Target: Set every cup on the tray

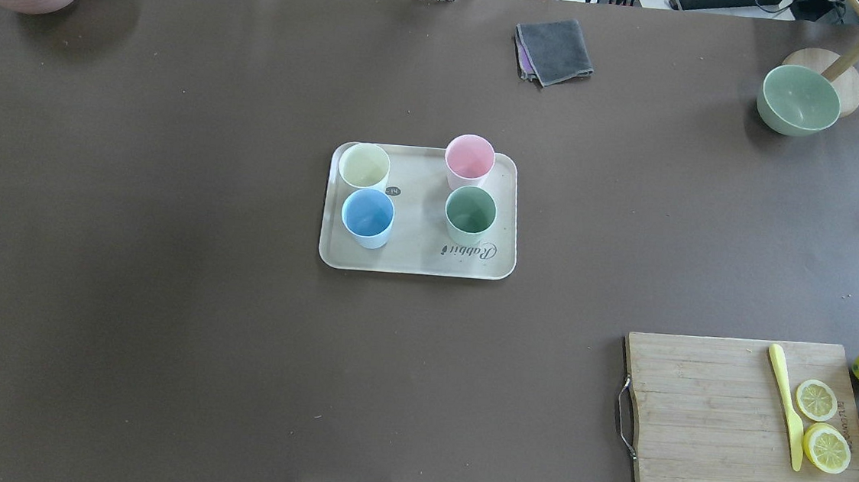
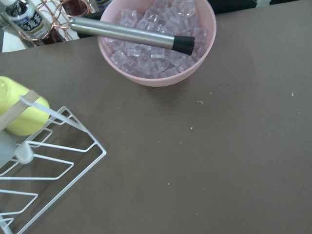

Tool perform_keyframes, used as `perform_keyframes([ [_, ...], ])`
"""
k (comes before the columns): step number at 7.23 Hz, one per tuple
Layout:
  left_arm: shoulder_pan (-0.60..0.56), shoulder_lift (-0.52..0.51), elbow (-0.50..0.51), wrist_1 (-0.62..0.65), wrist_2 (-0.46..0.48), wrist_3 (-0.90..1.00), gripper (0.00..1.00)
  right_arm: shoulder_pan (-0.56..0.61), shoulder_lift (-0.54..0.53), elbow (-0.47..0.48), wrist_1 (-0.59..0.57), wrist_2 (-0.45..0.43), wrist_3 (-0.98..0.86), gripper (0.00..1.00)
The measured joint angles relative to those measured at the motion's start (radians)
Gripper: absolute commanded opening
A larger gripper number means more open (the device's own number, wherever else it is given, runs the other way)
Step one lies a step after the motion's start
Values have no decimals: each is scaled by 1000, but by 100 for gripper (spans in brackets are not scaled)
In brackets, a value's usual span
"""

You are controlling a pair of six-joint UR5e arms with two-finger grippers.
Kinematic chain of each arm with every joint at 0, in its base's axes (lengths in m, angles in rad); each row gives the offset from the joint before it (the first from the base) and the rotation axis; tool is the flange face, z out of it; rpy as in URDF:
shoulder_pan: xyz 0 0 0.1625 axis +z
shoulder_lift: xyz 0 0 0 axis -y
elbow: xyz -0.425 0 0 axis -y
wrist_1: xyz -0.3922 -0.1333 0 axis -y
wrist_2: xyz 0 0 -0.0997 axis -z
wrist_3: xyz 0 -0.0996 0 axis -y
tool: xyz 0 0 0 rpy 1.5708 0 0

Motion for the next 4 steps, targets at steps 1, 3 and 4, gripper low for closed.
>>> perform_keyframes([
  [1, -39, 51, -2, 13, -21, 37, 98, 36, -12, 2, -63, 4, -103, 100],
  [3, -59, 131, -18, 15, -90, 46, 98, 67, -34, 15, -135, 1, -179, 100],
  [4, -59, 146, -28, 15, -110, 25, 98, 65, -41, 21, -142, -5, -181, 100],
])
